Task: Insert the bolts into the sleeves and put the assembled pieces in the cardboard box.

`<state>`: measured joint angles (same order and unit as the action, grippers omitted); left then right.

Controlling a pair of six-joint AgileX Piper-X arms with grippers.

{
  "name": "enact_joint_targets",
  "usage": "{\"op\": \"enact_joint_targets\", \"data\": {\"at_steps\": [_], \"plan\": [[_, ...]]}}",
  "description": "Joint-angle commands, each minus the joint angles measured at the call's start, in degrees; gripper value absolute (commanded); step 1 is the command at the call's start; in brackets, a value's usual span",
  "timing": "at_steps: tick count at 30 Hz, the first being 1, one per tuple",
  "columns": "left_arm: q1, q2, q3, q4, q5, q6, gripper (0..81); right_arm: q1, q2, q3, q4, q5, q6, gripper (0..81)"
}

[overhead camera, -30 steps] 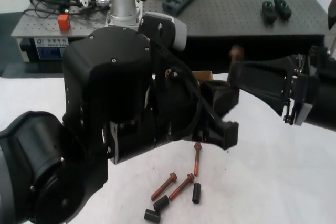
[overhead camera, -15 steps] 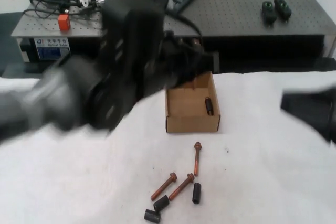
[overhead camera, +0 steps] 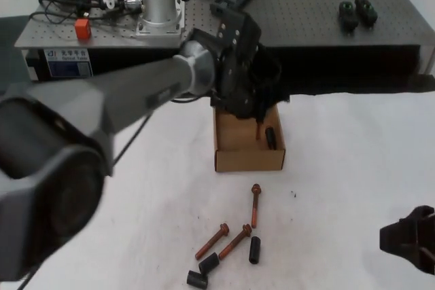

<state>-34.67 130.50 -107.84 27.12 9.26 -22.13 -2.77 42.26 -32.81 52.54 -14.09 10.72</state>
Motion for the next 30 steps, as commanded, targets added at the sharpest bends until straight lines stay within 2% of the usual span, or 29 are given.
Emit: {"op": "enact_joint_targets", "data": {"at_steps": [1,5,14,16,20,21,26,30], "plan": [[0.2,4.6,-6.6,4.3,2.5,-0.5,0.6,-0.4,-1.0,-0.1,0.3,-0.7,-0.5,37.0],[0.3,5.4,-6.8,4.2,3.2,-2.4,0.6,1.3,3.4,-0.1,-0.4,2.8,-0.5,37.0],[0.3,5.4,-6.8,4.3,3.0,-2.8,1.3,11.5,22.0,-2.0,-16.8,7.0,4.7,37.0],[0.3,5.4,-6.8,4.3,3.0,-2.8,7.6,12.8,26.9,-4.0,-16.9,7.1,4.7,37.0],[0.3,5.4,-6.8,4.7,3.0,-3.1,26.9,13.6,33.3,-6.8,-18.3,7.1,5.0,37.0],[0.3,5.4,-6.8,4.7,3.0,-3.8,28.6,13.6,34.3,-7.3,-19.4,7.1,5.0,37.0],[1.4,2.2,-6.8,5.7,3.0,-7.7,23.2,13.6,35.5,-8.9,-23.0,7.3,5.1,37.0],[3.0,-3.3,-6.8,9.4,1.5,-7.3,23.1,14.8,36.7,-11.2,-24.7,8.2,5.1,35.1]]}}
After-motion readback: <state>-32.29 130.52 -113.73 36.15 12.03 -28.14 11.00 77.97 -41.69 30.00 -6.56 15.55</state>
